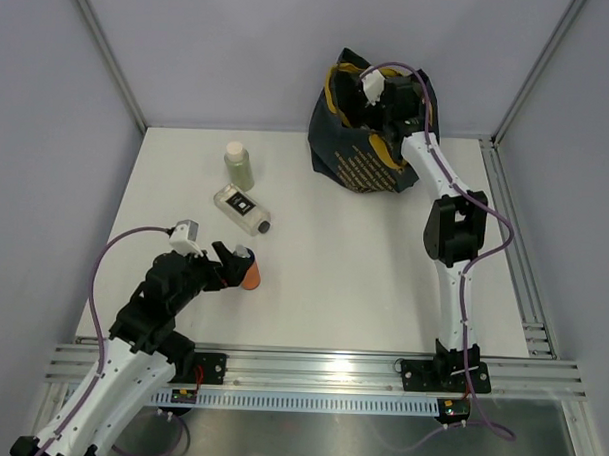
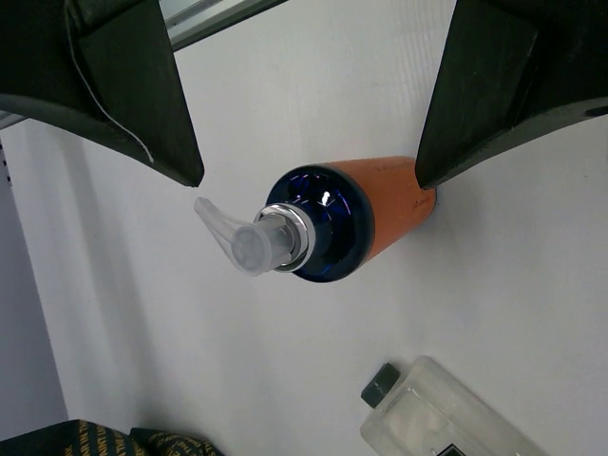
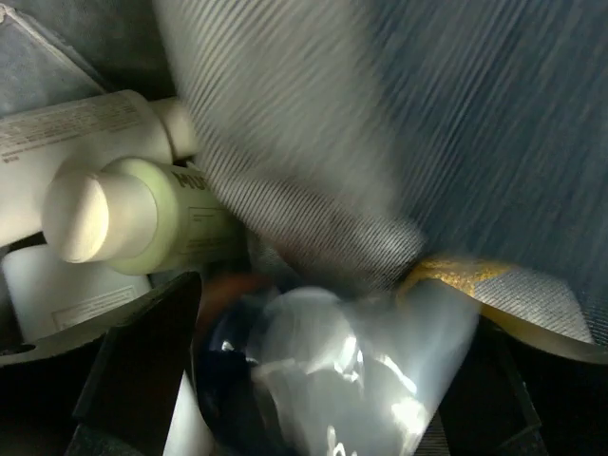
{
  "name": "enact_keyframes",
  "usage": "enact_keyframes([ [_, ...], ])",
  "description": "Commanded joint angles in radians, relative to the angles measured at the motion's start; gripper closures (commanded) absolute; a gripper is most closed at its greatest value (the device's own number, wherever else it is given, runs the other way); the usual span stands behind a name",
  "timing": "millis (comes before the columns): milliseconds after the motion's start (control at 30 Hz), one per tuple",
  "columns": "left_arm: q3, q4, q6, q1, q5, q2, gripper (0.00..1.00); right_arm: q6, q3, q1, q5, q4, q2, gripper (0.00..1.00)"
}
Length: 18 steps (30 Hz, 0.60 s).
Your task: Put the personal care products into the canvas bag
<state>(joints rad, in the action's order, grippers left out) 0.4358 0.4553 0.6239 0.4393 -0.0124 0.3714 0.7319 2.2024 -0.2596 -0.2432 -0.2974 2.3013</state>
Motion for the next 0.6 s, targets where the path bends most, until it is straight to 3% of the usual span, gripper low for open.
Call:
enact_keyframes([
  [0,0.056,-0.035,-0.056,0.001,-0.002,0.029,0.01,-0.112,0.109,0.045,0.054,-0.110,-0.003,0.01],
  [200,0.168,0.054,-0.156,0.010,0.008,0.144,0.01,-0.207,0.185,0.098,0.367,-0.400,-0.115,0.01],
  [333,0.196,0.091,-0.190,0.039,0.048,0.227,0.01,-0.181,0.050,0.128,0.649,-0.447,-0.264,0.00],
  [567,0.218,0.083,-0.158,0.122,0.202,0.382,0.01,-0.256,-0.079,0.138,0.832,-0.460,-0.442,0.01],
])
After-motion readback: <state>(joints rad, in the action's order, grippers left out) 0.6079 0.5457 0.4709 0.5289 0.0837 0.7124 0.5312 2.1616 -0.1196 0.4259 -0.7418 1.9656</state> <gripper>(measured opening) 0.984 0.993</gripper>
